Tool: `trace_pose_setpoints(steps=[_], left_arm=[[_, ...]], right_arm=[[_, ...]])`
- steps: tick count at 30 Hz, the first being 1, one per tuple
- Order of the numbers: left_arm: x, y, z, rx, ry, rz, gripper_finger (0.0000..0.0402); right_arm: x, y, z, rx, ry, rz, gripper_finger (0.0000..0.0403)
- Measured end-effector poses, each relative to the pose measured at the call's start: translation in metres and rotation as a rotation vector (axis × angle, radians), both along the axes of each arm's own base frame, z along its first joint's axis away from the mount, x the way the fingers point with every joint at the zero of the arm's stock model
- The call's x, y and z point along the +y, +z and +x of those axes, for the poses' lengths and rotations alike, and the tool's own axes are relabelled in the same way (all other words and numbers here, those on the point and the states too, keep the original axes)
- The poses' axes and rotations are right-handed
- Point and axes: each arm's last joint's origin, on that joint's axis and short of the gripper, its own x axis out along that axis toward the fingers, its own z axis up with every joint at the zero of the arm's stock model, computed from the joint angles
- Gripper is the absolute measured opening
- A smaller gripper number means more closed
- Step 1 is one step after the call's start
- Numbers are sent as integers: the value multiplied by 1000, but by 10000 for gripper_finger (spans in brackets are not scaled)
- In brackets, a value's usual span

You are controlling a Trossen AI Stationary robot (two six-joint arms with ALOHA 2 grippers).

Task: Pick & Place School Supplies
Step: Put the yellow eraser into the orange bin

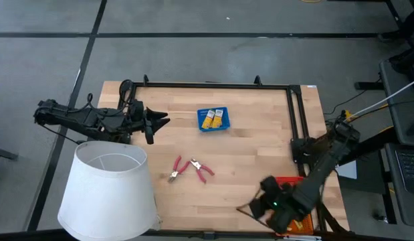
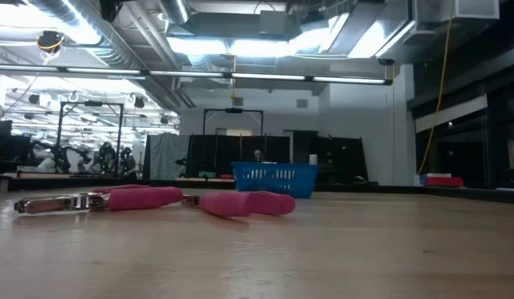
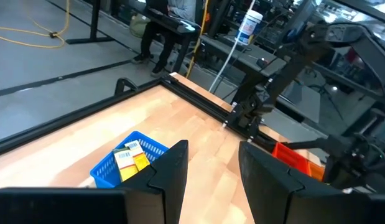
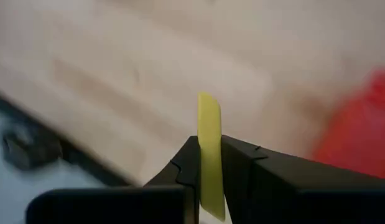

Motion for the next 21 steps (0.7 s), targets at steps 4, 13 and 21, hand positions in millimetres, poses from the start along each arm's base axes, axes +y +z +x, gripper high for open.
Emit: trace_pose_setpoints(steps=[4, 13, 21], left_arm=[[-1, 0, 0, 2, -21, -4, 139], [-1, 0, 0, 5, -23, 8, 139], [0, 0, 0, 2, -6, 13, 139]], right_arm=[[25, 3, -33, 82, 116, 68, 34], [46, -1, -82, 273, 307, 124, 34], [55, -8, -105, 326, 382, 153, 34]])
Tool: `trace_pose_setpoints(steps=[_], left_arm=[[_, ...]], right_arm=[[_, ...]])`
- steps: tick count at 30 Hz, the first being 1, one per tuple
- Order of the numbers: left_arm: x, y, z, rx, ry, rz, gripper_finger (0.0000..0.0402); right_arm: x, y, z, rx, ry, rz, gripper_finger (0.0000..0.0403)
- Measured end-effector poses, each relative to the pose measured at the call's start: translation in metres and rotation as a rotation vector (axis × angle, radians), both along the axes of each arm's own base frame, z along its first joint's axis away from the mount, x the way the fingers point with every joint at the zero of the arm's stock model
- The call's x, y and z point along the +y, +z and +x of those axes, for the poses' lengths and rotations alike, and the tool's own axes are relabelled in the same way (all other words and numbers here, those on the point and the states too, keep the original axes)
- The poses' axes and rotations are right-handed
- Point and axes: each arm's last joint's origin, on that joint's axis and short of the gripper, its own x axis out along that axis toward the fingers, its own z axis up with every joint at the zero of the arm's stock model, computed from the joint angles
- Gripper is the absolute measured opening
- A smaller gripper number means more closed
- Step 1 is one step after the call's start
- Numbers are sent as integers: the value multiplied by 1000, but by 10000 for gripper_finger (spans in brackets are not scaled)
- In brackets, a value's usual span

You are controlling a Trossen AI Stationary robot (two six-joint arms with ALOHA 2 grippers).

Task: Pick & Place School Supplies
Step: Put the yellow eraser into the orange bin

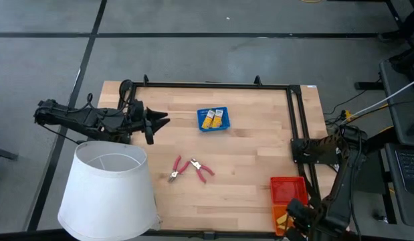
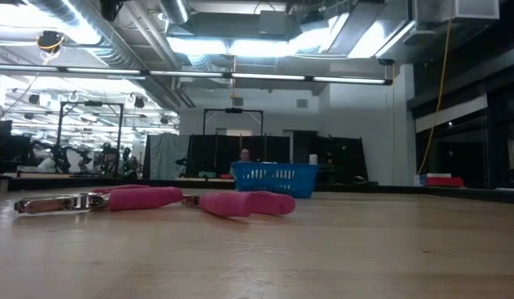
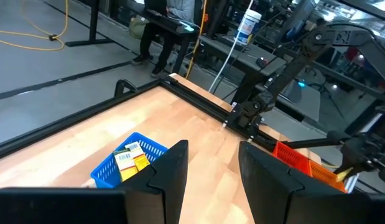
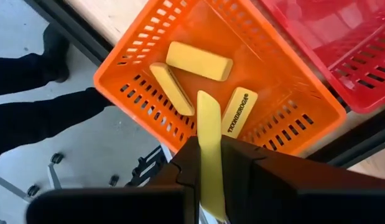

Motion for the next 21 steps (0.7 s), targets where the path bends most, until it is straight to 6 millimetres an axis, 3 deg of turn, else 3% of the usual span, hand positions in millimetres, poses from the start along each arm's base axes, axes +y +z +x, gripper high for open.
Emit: trace_pose_setpoints(steps=[16, 21], left_arm=[[0, -2, 4, 2, 32, -11, 139], [-1, -3, 6, 8, 19, -18, 139]], right_arm=[[2, 0, -1, -41, 18, 1, 34], [1, 0, -1, -40, 14, -1, 100]])
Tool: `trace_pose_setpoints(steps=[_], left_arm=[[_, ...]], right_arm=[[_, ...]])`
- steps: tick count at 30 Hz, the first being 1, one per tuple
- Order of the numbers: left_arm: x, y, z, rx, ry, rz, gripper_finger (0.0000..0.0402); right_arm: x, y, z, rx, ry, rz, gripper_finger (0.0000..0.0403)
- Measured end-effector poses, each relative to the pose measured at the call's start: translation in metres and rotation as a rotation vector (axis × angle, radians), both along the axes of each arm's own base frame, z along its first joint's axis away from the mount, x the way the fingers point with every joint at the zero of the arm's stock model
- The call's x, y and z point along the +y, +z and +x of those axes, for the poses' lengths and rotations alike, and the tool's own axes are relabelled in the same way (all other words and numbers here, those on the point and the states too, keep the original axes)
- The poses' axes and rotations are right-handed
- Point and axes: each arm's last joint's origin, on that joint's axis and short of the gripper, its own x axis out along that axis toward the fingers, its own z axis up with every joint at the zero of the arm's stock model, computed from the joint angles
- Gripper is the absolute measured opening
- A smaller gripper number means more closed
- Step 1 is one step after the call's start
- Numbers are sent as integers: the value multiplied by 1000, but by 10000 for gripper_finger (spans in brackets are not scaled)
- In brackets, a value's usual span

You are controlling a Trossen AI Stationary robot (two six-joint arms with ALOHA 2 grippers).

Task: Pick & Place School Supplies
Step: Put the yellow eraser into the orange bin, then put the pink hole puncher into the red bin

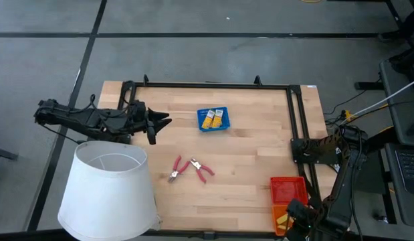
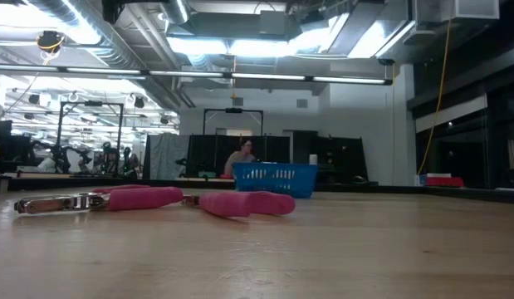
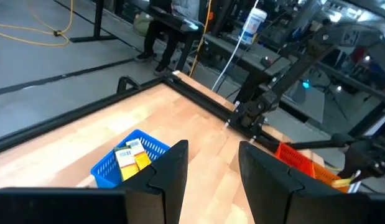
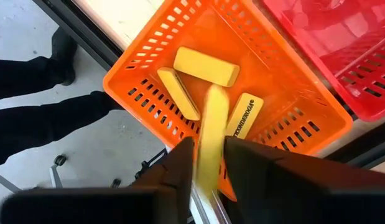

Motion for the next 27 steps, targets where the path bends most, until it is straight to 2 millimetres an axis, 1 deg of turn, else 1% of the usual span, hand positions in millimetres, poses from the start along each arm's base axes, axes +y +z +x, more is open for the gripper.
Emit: trace_pose_setpoints(steps=[2, 5, 9, 13, 16, 20, 23, 27], left_arm=[[0, -1, 1, 9, -5, 1, 139], [-1, -2, 2, 10, -4, -3, 139], [-1, -2, 3, 13, -8, -6, 139], [-2, -3, 5, 19, -24, -9, 139], [-3, -5, 7, 35, -56, -13, 139], [-7, -10, 13, 79, -168, -20, 139], [-9, -16, 20, 124, -209, -37, 139], [-7, -28, 33, 203, -248, -85, 139]], right_arm=[[0, 0, 0, 0, 0, 0, 123], [0, 0, 0, 0, 0, 0, 137], [0, 0, 0, -12, -2, -2, 135], [0, 0, 5, -84, -22, -5, 124], [-1, 3, 18, -197, -72, -14, 119], [-8, 12, 44, -388, -139, -54, 116], [-25, 25, 63, -511, -188, -99, 116], [-60, 47, 94, -624, -192, -178, 116]])
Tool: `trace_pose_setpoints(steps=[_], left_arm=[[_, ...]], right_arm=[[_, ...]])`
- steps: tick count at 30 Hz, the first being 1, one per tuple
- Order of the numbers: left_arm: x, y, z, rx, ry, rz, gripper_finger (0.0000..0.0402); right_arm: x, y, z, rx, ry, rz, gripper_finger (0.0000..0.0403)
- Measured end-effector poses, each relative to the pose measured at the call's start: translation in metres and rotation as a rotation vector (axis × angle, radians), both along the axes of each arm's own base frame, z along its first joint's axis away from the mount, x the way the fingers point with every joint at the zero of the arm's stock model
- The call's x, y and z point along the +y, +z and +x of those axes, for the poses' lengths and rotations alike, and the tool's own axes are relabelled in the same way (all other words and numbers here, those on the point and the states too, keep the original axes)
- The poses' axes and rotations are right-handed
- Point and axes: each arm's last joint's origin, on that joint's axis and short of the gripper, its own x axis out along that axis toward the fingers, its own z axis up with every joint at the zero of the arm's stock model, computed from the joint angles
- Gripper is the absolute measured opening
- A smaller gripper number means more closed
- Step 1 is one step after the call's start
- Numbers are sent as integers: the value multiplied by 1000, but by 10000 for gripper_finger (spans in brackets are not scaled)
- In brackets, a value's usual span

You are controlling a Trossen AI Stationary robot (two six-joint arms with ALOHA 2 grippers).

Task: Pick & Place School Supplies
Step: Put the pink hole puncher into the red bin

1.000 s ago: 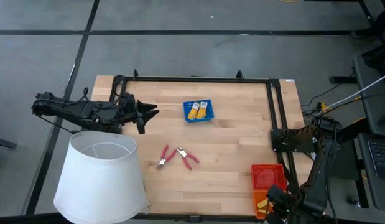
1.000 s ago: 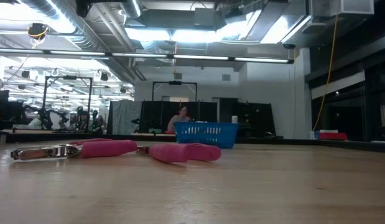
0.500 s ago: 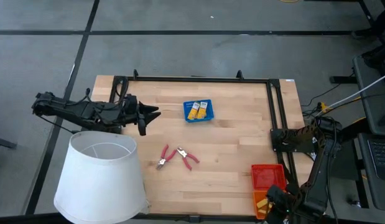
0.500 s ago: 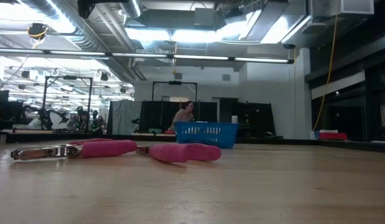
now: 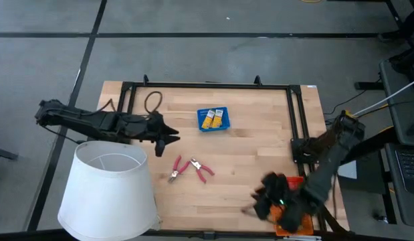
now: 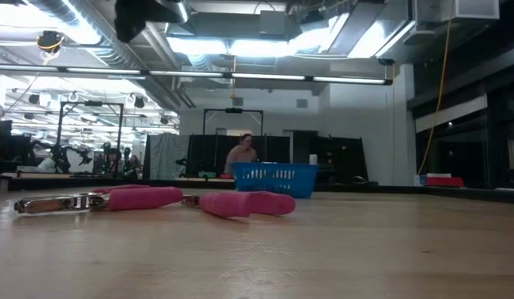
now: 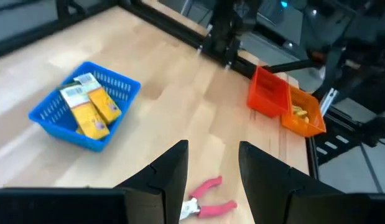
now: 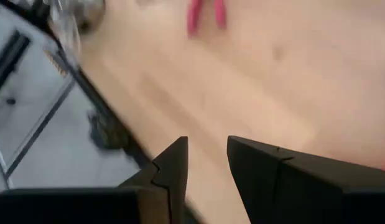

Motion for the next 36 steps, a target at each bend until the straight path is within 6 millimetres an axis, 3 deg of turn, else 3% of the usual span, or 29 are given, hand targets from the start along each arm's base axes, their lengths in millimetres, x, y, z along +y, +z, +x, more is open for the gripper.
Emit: trace_pose_setpoints(steps=[4, 7, 12, 16, 20, 25, 36], left_arm=[[9, -4, 12, 9, -13, -17, 139], [16, -1, 16, -30, -13, -9, 139], [24, 7, 13, -94, -13, 14, 139], [24, 10, 8, -100, -14, 18, 139], [25, 11, 4, -99, -15, 28, 139], [25, 12, 3, -105, -9, 31, 139], [25, 13, -1, -108, 13, 14, 139]], right_arm=[[-39, 16, 39, -51, 64, -117, 116], [-68, 17, 73, -69, 121, -168, 116], [-114, -27, 127, -195, 260, -77, 116], [-143, -61, 141, -137, 280, -82, 116], [-150, -81, 150, -78, 349, -222, 116], [-151, -118, 165, -7, 429, -186, 116], [-131, -158, 172, 31, 412, -143, 116]])
